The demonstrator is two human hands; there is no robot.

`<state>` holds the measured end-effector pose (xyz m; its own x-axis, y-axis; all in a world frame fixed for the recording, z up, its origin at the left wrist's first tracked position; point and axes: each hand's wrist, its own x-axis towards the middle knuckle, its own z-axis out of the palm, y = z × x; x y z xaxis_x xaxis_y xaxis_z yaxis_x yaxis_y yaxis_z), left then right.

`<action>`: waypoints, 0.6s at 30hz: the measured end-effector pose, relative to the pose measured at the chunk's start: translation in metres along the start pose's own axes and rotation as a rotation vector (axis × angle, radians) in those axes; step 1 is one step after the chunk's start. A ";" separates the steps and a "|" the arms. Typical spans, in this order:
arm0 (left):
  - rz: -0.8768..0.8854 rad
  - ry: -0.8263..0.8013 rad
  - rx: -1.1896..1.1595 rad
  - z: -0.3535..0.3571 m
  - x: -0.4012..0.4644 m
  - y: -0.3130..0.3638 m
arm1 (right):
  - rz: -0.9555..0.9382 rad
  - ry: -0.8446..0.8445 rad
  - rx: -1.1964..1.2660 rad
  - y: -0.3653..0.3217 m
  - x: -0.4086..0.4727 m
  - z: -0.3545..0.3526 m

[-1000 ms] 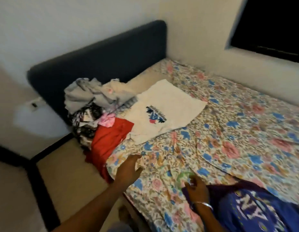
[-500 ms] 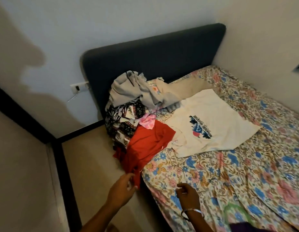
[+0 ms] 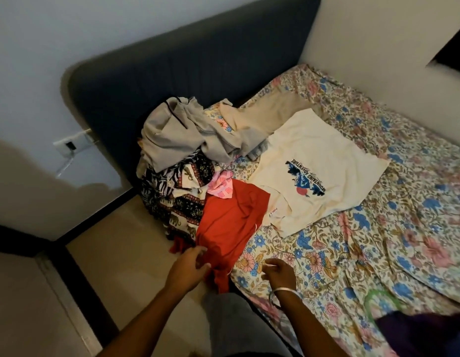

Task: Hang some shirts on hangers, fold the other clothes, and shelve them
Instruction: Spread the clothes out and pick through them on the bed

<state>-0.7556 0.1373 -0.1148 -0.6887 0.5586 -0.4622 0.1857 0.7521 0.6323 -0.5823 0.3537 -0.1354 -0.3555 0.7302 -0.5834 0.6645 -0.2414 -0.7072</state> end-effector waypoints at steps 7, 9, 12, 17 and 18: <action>-0.024 -0.112 -0.001 -0.045 0.066 0.004 | 0.273 0.003 0.113 -0.042 0.107 0.070; -0.028 -0.140 0.006 -0.060 0.090 0.005 | 0.326 0.065 0.116 -0.047 0.147 0.071; -0.027 -0.170 0.004 -0.070 0.135 0.011 | 0.349 0.224 0.178 -0.064 0.195 0.059; 0.034 -0.283 0.039 -0.062 0.204 0.027 | 0.585 0.240 0.417 -0.076 0.260 0.031; 0.073 -0.315 0.042 -0.063 0.214 0.033 | 0.621 0.149 0.484 -0.073 0.271 0.030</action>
<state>-0.9412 0.2600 -0.1538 -0.4231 0.6871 -0.5907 0.2599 0.7165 0.6473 -0.7467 0.5505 -0.2539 0.1000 0.4411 -0.8919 0.3409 -0.8573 -0.3858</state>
